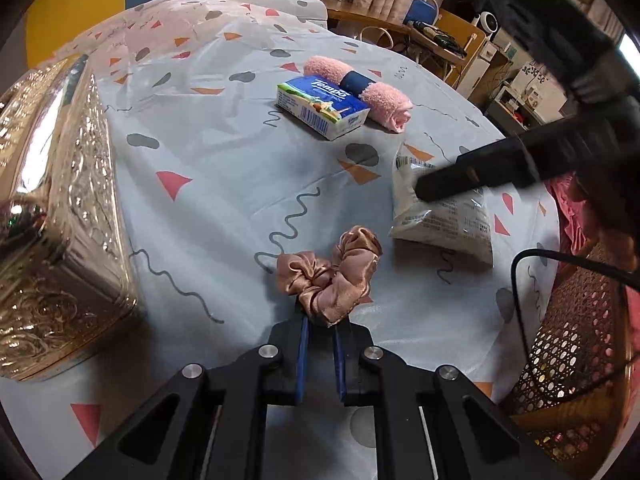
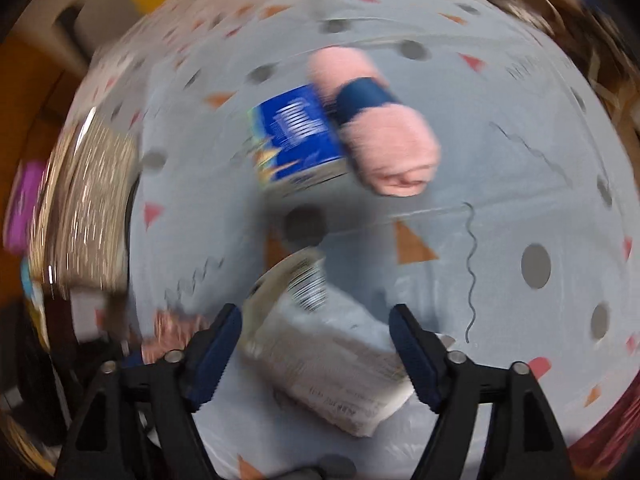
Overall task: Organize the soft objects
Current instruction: 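Lift the scrunchie with the left gripper while the right gripper grasps the white plastic packet, then carry the scrunchie with the left gripper and release it into the tray, then carry the white plastic packet with the right gripper over the gold tray, then lower the packet into the tray and open the right gripper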
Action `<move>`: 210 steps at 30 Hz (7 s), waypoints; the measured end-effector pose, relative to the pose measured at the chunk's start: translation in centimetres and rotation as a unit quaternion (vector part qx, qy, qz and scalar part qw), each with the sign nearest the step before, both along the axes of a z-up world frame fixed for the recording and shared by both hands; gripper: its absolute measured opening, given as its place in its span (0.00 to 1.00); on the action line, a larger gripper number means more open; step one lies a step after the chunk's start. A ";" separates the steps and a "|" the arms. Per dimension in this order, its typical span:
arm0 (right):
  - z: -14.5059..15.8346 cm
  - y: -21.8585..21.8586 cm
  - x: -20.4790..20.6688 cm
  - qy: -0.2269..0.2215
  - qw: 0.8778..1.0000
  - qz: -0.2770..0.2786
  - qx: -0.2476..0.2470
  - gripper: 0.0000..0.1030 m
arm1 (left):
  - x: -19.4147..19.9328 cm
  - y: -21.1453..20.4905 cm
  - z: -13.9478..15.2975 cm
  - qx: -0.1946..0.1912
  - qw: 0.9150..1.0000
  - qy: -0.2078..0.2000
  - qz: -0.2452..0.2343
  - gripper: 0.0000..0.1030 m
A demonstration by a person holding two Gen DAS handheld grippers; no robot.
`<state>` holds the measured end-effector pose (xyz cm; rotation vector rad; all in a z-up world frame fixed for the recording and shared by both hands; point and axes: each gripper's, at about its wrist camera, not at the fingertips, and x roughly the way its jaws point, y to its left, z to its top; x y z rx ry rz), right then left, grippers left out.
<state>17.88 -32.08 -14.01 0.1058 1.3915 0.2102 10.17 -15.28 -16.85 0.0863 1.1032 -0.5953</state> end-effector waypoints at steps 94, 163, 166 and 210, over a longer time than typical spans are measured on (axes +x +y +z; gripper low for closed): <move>-1.9 3.1 -0.2 -0.068 0.988 -0.077 -0.117 0.61 | -2.2 42.4 6.5 0.014 0.884 -0.063 0.463 0.50; 13.7 18.1 3.8 -0.278 0.960 0.031 -0.022 0.54 | -9.6 29.8 9.7 0.064 0.920 -0.179 0.342 0.81; 15.3 20.0 3.6 -0.296 0.954 0.052 -0.006 0.54 | -9.6 29.8 9.6 0.064 0.921 -0.178 0.342 0.81; 5.6 45.8 -8.1 -0.144 0.922 0.330 0.142 0.69 | -13.4 42.1 10.3 0.063 0.846 -0.178 0.498 0.84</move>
